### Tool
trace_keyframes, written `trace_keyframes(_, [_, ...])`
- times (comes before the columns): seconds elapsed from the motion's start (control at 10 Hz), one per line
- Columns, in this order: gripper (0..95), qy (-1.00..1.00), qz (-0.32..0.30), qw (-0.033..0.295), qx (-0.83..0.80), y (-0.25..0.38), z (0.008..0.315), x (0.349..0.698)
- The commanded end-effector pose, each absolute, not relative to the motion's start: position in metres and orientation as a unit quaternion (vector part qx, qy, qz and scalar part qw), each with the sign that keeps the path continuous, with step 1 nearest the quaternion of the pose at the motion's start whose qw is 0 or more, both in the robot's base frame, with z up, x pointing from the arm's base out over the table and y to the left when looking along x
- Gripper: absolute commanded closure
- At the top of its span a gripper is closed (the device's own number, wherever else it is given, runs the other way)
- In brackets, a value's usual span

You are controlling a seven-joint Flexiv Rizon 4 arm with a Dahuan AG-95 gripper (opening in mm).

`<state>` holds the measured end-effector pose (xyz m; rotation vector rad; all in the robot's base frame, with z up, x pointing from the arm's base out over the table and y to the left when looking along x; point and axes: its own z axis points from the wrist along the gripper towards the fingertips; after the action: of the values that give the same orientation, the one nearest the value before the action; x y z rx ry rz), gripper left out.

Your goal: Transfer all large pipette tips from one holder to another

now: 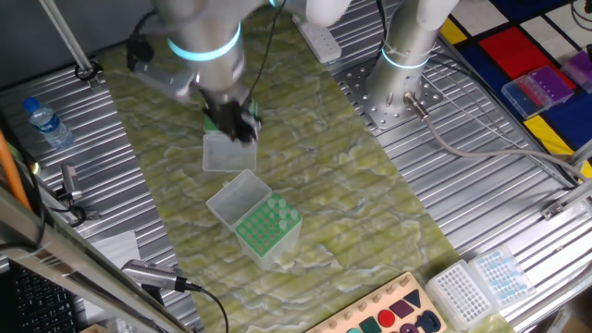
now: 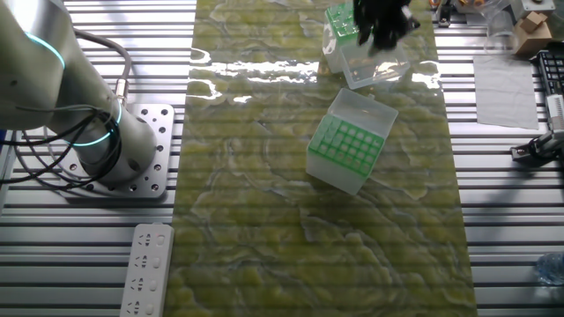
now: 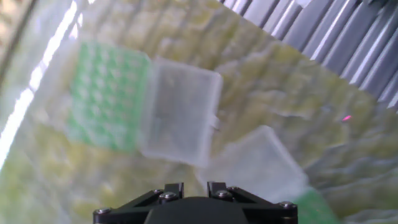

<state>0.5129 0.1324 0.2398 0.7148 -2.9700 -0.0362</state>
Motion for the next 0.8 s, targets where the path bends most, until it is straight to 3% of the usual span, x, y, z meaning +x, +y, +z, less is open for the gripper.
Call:
trace_keyframes(0.1, [76.0,-0.992,-0.036,0.036,0.118,0.208,0.217,0.515])
trace_keyframes(0.3, [76.0,-0.993,-0.038,0.029,0.109,0.213,0.208,0.516])
trace_keyframes(0.4, [57.0,-0.994,-0.04,0.029,0.094,0.213,0.201,0.518])
trace_keyframes(0.7, [57.0,-0.998,-0.042,0.03,0.047,0.213,0.188,0.52])
trace_keyframes(0.8, [76.0,-0.998,-0.041,0.031,0.04,0.213,0.184,0.518])
